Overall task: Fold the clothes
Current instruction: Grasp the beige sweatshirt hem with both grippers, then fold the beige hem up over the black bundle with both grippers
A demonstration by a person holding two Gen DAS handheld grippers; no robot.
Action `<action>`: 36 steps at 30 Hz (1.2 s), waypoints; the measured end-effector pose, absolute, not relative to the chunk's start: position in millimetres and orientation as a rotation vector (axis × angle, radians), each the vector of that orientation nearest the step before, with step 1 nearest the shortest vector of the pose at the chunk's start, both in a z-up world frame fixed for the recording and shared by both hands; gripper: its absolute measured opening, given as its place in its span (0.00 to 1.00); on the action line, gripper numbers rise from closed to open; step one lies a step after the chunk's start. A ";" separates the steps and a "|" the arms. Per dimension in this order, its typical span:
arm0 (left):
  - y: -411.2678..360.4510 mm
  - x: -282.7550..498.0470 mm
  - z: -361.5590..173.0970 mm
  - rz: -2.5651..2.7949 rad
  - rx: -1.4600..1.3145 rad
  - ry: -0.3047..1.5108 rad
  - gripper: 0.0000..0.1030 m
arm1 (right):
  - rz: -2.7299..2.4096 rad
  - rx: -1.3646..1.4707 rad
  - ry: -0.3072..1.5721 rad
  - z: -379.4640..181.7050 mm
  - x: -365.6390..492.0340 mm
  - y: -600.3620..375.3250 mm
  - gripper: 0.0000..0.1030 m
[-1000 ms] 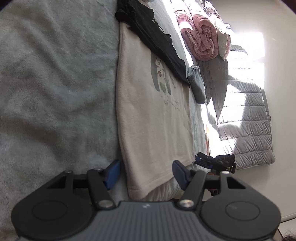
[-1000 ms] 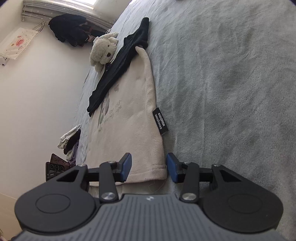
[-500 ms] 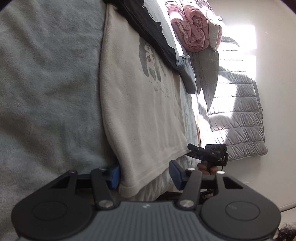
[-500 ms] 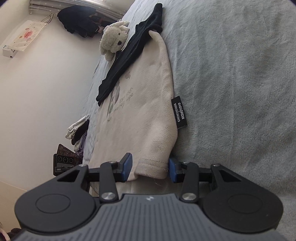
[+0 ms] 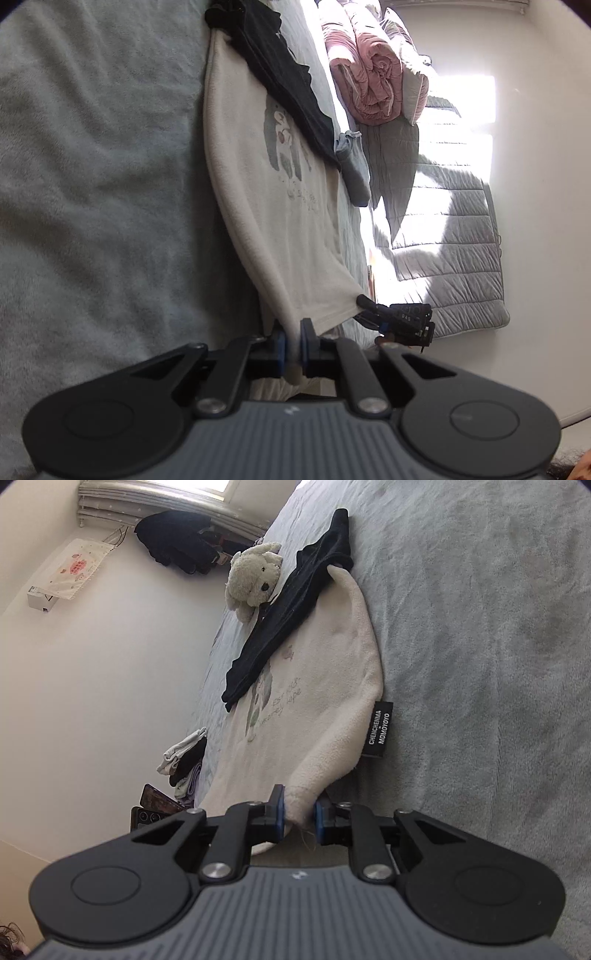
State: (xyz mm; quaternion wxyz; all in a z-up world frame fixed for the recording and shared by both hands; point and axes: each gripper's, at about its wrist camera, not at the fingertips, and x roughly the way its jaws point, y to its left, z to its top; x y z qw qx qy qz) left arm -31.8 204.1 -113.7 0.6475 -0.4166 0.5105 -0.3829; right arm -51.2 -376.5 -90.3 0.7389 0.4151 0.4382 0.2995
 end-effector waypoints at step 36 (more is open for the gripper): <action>210.9 48.1 -144.4 -0.424 -1.357 0.867 0.11 | 0.395 1.251 0.724 -127.8 39.3 -369.6 0.22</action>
